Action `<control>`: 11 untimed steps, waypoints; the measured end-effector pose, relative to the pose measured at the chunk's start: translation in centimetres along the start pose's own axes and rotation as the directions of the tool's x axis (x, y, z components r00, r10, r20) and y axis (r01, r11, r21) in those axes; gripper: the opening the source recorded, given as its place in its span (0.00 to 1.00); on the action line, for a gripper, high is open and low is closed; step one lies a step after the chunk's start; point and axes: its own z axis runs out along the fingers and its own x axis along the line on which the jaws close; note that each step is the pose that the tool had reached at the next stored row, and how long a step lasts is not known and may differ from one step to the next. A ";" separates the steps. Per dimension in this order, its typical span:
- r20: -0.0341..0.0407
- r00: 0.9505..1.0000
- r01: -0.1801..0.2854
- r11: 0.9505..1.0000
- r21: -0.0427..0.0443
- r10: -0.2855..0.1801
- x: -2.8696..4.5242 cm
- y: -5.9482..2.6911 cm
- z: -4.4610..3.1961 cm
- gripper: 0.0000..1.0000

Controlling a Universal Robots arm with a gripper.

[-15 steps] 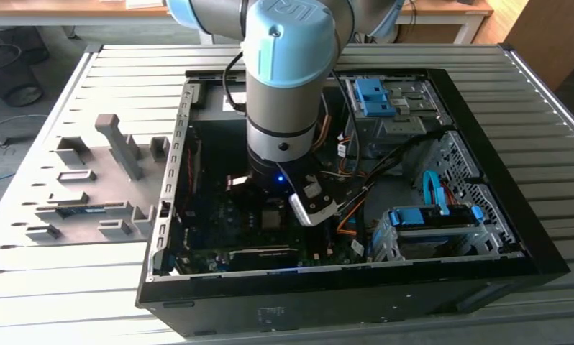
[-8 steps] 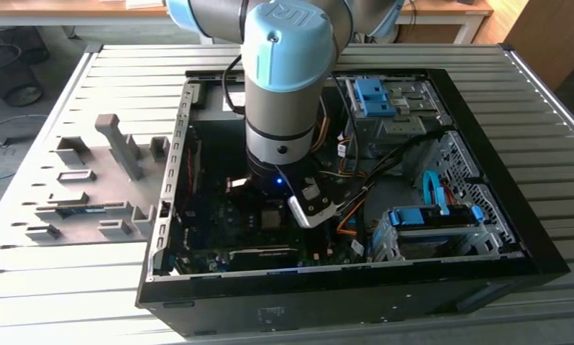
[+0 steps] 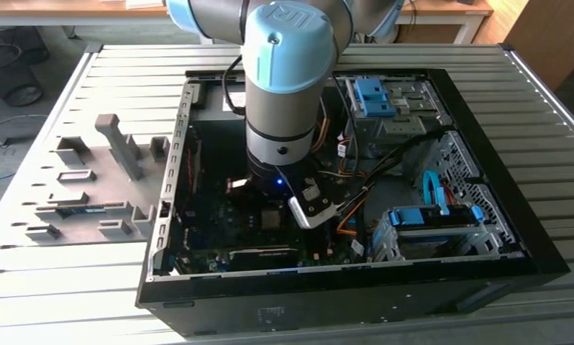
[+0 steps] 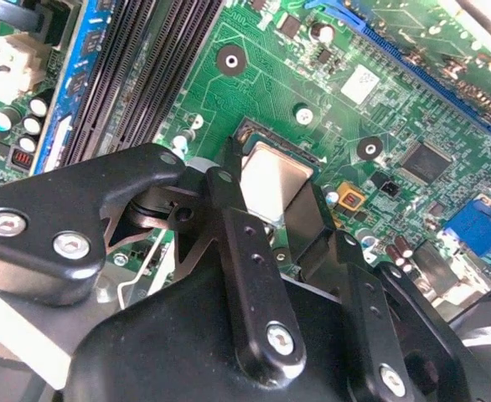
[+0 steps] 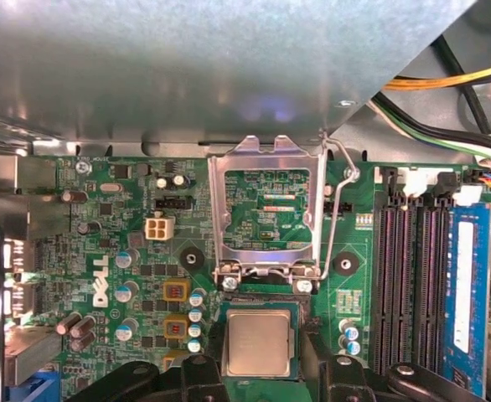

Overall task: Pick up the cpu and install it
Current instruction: 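Place the cpu into insertion slot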

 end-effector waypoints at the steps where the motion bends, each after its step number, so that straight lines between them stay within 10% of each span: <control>1: 0.000 1.000 0.000 1.000 0.000 0.000 -0.03 0.00 0.01 0.48; 11: 0.000 1.000 0.001 1.000 0.000 -0.001 -0.20 0.00 0.08 0.48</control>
